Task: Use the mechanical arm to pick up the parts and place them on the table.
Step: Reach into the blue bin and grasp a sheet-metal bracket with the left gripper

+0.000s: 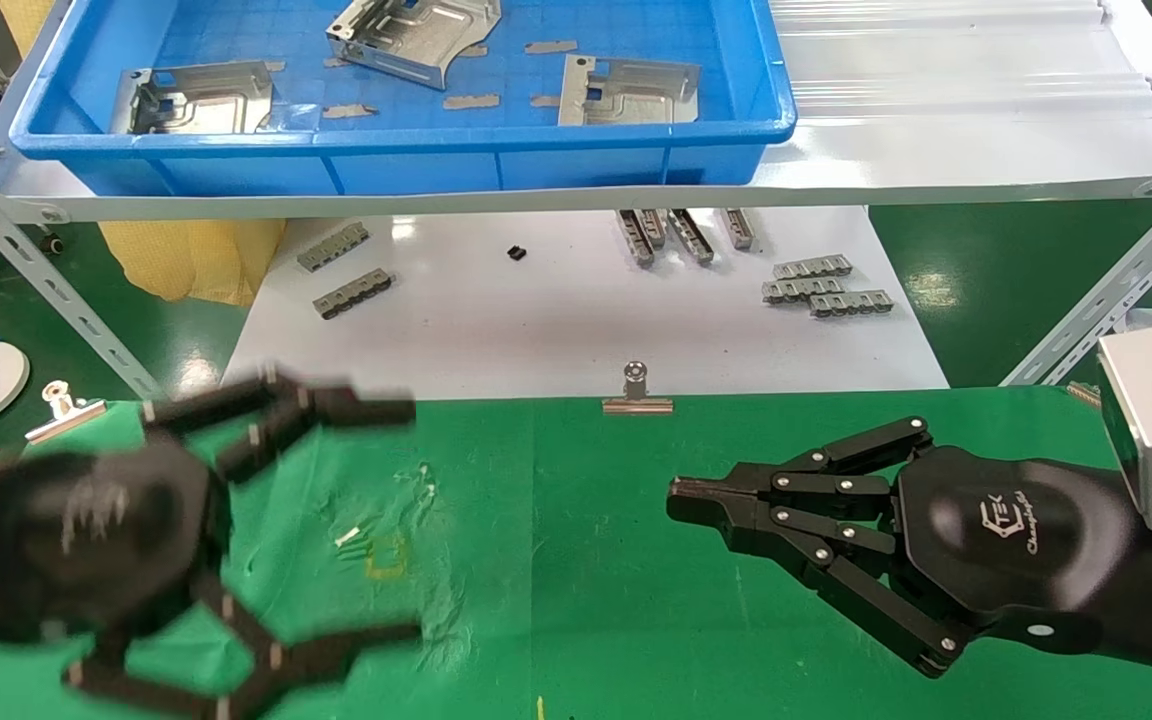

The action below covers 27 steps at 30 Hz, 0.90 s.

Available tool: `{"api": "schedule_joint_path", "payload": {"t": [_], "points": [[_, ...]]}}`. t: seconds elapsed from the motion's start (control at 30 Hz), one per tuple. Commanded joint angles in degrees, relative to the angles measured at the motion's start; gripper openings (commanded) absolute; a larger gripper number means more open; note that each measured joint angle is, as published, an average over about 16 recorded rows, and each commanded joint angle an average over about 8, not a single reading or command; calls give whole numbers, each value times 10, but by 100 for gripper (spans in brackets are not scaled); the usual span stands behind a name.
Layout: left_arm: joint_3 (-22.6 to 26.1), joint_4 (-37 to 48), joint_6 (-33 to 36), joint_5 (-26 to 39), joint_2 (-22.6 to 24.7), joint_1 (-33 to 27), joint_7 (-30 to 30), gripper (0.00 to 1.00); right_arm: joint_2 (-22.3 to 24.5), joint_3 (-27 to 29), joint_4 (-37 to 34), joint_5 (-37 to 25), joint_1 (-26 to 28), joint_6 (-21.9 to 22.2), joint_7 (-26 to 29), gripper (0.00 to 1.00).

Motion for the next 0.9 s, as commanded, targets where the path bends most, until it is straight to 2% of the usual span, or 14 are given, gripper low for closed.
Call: {"api": "schedule_joint_path", "payload": {"t": [0.03, 0.17, 0.3, 0.47, 0.63, 0.87, 0.9], "points": [[2, -2, -6, 11, 4, -29, -9, 100, 0, 0, 0, 0, 0, 0, 0, 0], [29, 78, -29, 76, 56, -134, -13, 100, 0, 0, 0, 0, 0, 0, 0, 0], [61, 215, -68, 154, 120, -234, 11, 100, 0, 0, 0, 0, 0, 0, 0, 0], [92, 407, -187, 246, 209, -338, 56, 100, 0, 0, 0, 0, 0, 0, 0, 0], [108, 544, -300, 295, 285, -401, 90, 98, 0, 0, 0, 0, 0, 0, 0, 0], [118, 651, -377, 315, 342, -437, 113, 10, 0, 0, 0, 0, 0, 0, 0, 0], [118, 660, -383, 315, 347, -439, 113, 0, 0, 0, 0, 0, 0, 0, 0, 0]]}}
